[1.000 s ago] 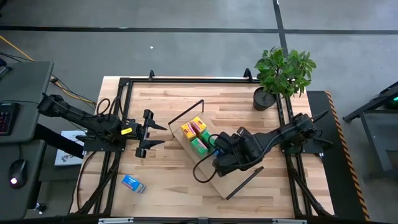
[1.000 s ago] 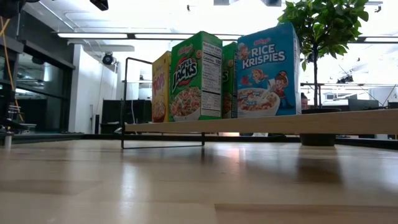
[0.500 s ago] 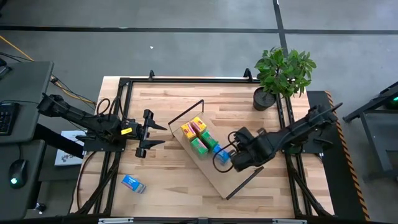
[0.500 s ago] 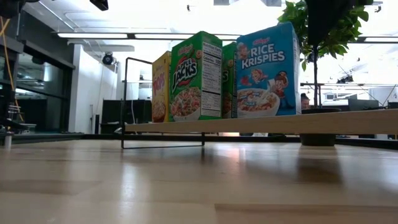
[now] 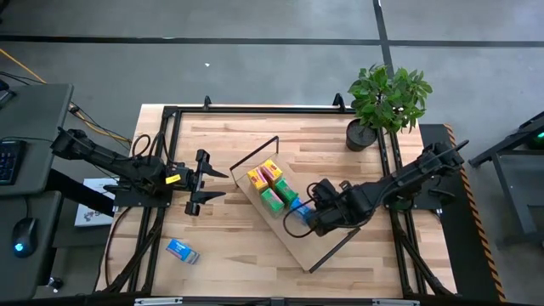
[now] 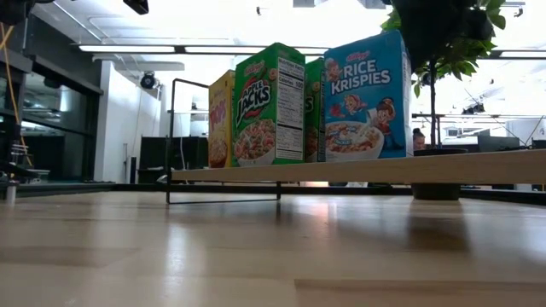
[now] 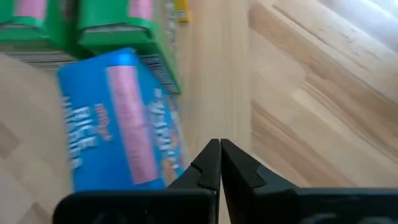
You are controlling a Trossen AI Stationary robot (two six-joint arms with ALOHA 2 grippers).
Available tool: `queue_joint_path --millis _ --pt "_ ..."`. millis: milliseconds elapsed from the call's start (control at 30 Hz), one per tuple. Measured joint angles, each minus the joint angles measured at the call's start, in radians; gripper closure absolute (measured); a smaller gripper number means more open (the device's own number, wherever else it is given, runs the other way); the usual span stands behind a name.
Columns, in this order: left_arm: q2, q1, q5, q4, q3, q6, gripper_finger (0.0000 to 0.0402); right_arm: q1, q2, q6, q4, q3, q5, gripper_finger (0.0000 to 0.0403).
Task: Stack cereal on shelf
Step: Put the right blue cereal box on the shelf
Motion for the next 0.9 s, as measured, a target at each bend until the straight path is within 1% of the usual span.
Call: queue_joint_path --millis 133,300,900 --pt "0.000 0.000 0.000 0.000 0.000 0.000 0.0194 0.000 0.000 -0.012 0.030 0.000 -0.006 0.0401" --pt "0.000 0.000 0.000 0.000 0.000 0.000 0.0194 0.000 0.000 -0.011 0.035 0.000 -0.045 0.0402" --pt "0.000 0.000 0.000 0.000 0.000 0.000 0.0194 0.001 0.000 0.011 0.072 0.000 -0.129 0.0403"
